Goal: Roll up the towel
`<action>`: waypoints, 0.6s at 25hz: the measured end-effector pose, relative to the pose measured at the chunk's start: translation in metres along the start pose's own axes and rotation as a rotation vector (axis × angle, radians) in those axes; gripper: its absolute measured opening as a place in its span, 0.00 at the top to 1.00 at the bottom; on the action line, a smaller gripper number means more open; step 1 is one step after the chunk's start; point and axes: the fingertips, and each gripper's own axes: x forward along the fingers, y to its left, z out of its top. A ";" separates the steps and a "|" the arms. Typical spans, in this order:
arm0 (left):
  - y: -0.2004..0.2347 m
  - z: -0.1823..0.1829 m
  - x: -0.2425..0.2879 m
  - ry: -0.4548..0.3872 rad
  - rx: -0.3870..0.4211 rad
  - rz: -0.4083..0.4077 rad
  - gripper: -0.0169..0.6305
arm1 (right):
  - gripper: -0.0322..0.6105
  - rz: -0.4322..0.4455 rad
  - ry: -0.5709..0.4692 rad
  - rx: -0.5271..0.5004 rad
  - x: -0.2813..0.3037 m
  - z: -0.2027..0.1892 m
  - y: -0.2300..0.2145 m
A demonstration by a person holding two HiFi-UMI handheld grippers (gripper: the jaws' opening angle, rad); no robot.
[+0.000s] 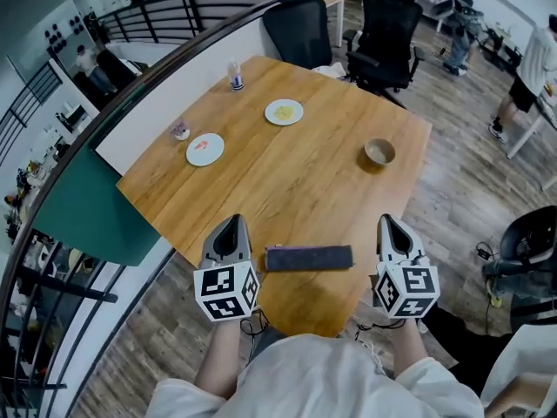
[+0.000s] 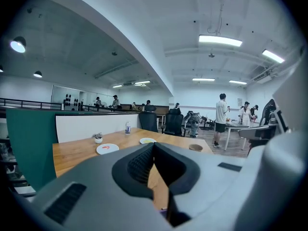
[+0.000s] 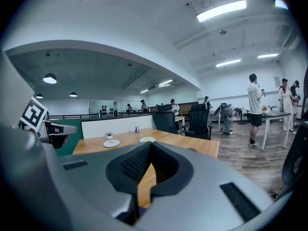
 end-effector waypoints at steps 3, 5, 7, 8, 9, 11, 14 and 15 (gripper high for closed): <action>-0.001 0.001 0.002 0.000 -0.007 -0.008 0.97 | 0.95 -0.006 -0.004 -0.010 -0.001 0.003 0.000; 0.000 0.002 0.003 -0.004 -0.010 -0.013 0.97 | 0.95 -0.010 -0.005 -0.017 0.000 0.005 0.000; 0.000 0.001 0.006 -0.002 -0.009 -0.017 0.97 | 0.95 -0.011 -0.007 -0.022 0.001 0.006 0.000; 0.001 0.001 0.007 0.000 -0.010 -0.020 0.97 | 0.95 -0.013 -0.006 -0.023 0.002 0.006 0.000; 0.001 0.001 0.008 0.002 -0.012 -0.022 0.97 | 0.95 -0.014 -0.005 -0.024 0.003 0.006 0.001; 0.001 0.001 0.010 0.005 -0.014 -0.026 0.97 | 0.95 -0.016 -0.001 -0.024 0.005 0.006 0.001; 0.001 -0.001 0.013 0.008 -0.016 -0.033 0.97 | 0.95 -0.021 0.002 -0.026 0.005 0.005 0.000; 0.001 -0.001 0.014 0.010 -0.017 -0.036 0.97 | 0.95 -0.023 0.003 -0.026 0.005 0.005 0.000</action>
